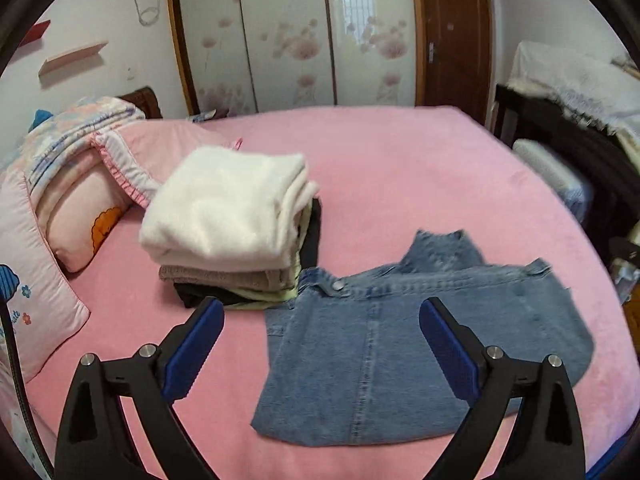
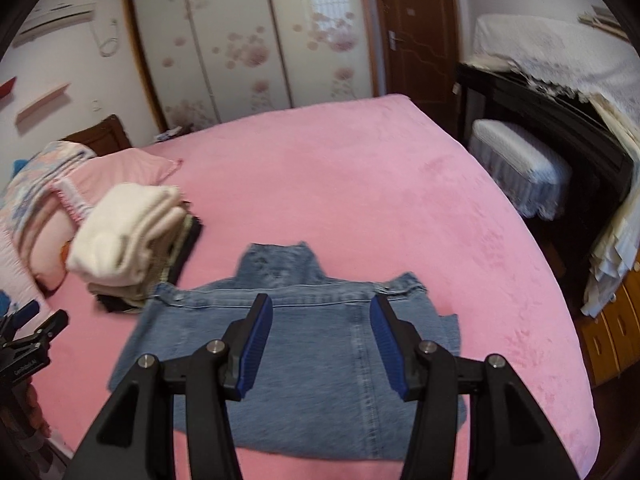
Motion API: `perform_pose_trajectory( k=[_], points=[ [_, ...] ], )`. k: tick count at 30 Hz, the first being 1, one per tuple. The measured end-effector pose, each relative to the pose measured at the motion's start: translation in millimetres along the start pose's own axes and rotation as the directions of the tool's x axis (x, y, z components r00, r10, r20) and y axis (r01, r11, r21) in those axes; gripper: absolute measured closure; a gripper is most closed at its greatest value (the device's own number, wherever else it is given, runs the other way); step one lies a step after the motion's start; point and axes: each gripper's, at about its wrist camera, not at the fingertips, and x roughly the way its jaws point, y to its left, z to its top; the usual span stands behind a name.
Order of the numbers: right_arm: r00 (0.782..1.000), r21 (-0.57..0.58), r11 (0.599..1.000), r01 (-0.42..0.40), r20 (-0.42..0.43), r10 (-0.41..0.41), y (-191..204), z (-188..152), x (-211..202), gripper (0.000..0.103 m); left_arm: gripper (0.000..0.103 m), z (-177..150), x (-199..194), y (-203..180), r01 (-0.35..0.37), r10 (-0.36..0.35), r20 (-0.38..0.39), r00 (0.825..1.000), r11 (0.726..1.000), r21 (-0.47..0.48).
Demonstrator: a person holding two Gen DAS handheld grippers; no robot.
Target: Fold large clothes
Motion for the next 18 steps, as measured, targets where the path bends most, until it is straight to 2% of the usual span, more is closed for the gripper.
perform_pose_trajectory(
  k=[4,6,8,10,14,18],
  points=[
    [0.999,-0.053,0.998,-0.037,0.006,0.037,25.0,-7.2,-17.0,0.052,0.004,-9.4,-37.4,-5.6,0.083,-0.078,0.085,0.993,0.995,-0.059],
    [0.999,-0.063,0.997,-0.052,0.006,0.053,33.6,-13.7,-23.8,0.052,0.0,-16.5,-47.4,-8.0,0.107,-0.098,0.097,0.99,0.99,-0.093],
    [0.998,-0.05,0.996,-0.069,0.01,0.07,39.6,-21.8,-28.6,0.052,0.0,-25.7,-50.2,-12.0,0.1,-0.09,0.085,0.992,0.988,-0.12],
    [0.996,-0.05,0.995,-0.082,0.02,0.083,46.1,-31.9,-30.6,0.052,0.0,-37.4,-47.0,-17.7,0.08,-0.073,0.061,0.995,0.989,-0.125],
    [0.997,-0.083,0.996,-0.035,0.062,0.041,60.0,-56.8,-28.6,0.052,0.0,-63.3,-22.8,-18.6,0.072,-0.077,-0.024,0.997,0.984,-0.162],
    [0.998,-0.055,0.998,-0.037,0.05,0.039,63.4,-78.0,-12.1,0.052,0.0,-92.9,11.3,-3.3,0.024,-0.059,-0.125,0.99,0.963,-0.269]
  ],
)
